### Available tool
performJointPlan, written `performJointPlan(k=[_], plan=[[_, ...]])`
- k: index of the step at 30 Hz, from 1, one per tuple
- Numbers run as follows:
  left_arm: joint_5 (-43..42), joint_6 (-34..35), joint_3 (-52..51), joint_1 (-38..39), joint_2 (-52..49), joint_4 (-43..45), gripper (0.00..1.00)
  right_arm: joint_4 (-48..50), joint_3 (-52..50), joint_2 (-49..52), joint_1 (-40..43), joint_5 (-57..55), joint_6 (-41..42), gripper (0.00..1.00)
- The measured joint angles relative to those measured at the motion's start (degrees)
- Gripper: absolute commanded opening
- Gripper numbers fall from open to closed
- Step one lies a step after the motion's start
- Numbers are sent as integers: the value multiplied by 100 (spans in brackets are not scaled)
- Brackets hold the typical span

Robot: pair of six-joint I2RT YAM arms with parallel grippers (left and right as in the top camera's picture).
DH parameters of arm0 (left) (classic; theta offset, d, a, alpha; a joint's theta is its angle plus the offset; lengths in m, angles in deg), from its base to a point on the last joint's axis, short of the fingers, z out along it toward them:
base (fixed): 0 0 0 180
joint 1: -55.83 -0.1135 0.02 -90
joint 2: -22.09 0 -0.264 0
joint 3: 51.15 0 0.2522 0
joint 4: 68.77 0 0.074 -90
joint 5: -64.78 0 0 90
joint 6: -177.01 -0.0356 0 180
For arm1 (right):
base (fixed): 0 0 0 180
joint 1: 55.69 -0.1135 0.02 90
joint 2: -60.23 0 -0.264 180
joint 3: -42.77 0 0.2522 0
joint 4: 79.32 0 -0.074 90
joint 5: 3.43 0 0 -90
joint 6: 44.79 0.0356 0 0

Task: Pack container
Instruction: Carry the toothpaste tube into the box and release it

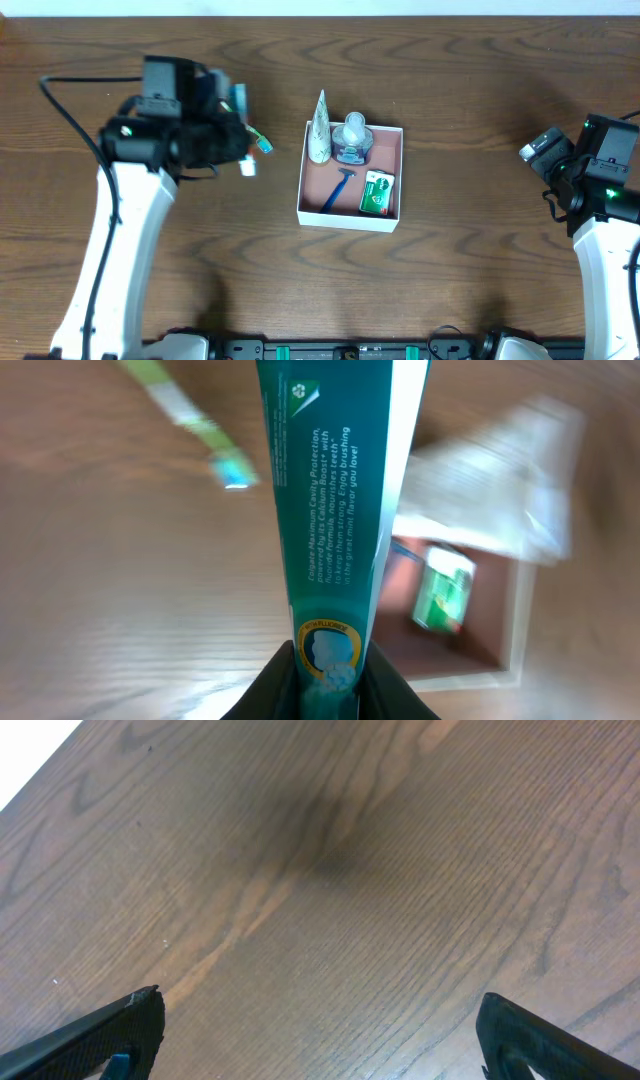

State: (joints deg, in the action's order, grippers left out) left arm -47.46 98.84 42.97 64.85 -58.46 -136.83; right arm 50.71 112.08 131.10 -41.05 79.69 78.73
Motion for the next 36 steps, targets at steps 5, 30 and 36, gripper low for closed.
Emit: performJointPlan(k=[5, 30, 36], plan=[[-125, -597, 0, 1255, 205, 251, 19, -2, 0, 0, 0, 0, 2, 99], [2618, -4944, -2, 3493, -1777, 916, 39, 0, 0, 0, 0, 0, 2, 99], [2728, -5381, -2, 3493, -1943, 929, 57, 0, 0, 0, 0, 0, 2, 99]])
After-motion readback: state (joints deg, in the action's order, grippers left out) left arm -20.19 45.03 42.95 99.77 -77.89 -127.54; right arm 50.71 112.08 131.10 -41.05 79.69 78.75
